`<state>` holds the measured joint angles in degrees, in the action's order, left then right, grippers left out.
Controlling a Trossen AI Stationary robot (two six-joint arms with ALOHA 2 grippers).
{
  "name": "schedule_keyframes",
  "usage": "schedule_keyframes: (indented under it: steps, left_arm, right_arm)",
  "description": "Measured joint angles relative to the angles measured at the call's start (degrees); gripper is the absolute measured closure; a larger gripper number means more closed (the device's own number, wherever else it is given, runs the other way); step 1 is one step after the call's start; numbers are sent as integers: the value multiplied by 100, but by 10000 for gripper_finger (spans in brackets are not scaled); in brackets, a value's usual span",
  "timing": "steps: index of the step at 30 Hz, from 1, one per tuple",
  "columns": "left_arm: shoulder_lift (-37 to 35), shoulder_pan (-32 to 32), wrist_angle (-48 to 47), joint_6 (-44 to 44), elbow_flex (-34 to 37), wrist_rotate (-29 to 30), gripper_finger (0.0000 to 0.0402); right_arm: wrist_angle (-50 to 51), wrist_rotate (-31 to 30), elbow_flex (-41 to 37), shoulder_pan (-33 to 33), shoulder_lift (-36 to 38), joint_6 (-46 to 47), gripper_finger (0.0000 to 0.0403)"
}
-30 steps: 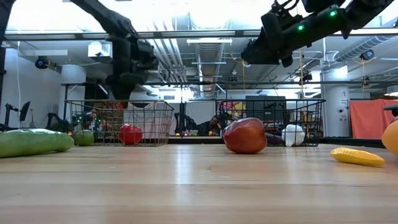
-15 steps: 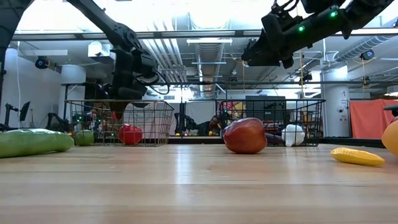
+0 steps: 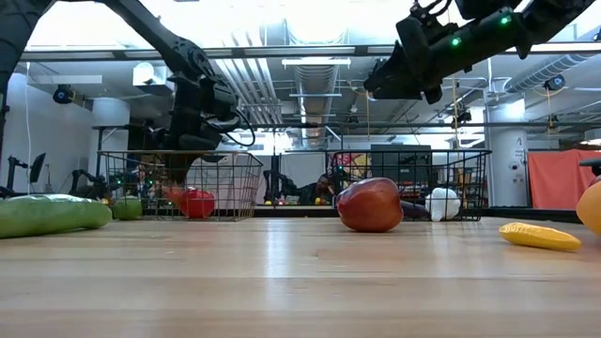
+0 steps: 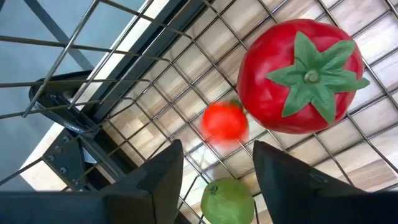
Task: Sort produce into baskets
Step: Put the small tomato into the left wire basket, then put the apple into the left wire basket
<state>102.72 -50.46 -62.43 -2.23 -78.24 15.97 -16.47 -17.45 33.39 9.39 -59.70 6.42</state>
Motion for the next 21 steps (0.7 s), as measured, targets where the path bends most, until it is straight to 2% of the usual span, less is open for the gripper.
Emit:
schedule_keyframes:
  steps: [6,11,16,21]
  left_arm:
    - [-34,20,0,95,2,0,208]
    - [-400,304,-1,332,2,2,208]
    - [-978,954,22,569,2,2,207]
    - [-1607,1948,208,664,23,2,207]
  right_arm:
    - [0,0,0,-2,0,8,181]
    - [-2,101,0,-2,2,222,181]
    - [-4,569,0,-11,2,470,181]
    - [341,1042,217,-188,2,562,181]
